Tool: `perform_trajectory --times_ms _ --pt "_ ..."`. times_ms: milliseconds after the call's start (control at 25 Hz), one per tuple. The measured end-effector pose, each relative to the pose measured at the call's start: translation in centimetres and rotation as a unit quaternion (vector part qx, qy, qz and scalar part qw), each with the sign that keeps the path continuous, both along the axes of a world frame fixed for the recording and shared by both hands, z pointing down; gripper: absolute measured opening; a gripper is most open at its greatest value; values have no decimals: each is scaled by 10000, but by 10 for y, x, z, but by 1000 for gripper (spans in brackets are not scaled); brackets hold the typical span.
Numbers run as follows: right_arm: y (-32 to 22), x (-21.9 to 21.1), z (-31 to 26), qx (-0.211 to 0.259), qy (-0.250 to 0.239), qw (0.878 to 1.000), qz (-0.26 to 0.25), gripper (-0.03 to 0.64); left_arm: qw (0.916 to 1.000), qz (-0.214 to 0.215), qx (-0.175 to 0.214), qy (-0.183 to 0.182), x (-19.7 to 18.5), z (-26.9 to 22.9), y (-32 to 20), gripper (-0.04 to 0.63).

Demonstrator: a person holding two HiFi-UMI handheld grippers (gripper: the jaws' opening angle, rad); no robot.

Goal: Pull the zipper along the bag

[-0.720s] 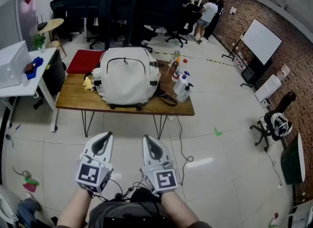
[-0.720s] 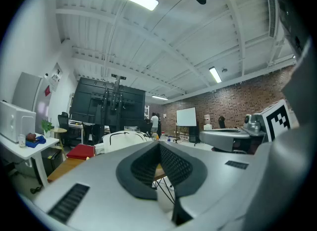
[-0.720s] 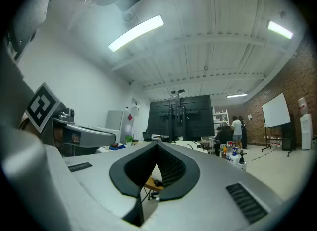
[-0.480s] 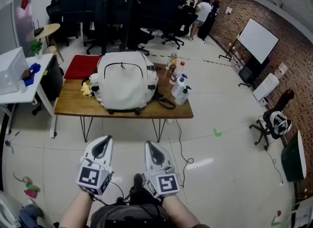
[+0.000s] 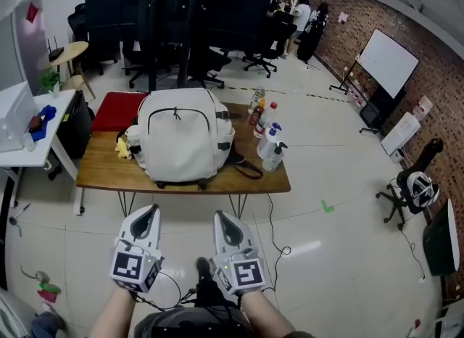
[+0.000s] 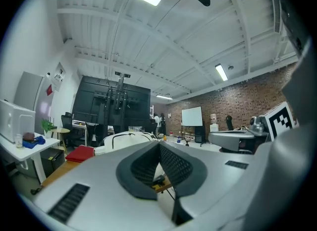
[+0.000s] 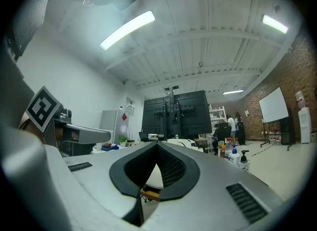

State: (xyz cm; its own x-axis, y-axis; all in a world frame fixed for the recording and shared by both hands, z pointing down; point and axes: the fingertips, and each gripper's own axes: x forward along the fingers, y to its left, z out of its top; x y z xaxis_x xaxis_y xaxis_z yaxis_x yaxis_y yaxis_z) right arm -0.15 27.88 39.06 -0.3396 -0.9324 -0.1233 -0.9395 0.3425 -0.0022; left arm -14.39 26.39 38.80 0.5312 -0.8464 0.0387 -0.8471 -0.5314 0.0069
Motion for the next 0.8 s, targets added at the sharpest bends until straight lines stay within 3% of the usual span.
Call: perform_trajectory --times_ms 400,800 --pt "-115 44 4 -63 -137 9999 -1 28 9999 -87 -47 -88 40 3 -108 34" --pt "-192 72 6 -174 -196 9994 -240 28 9991 -356 -145 -175 66 3 -187 34"
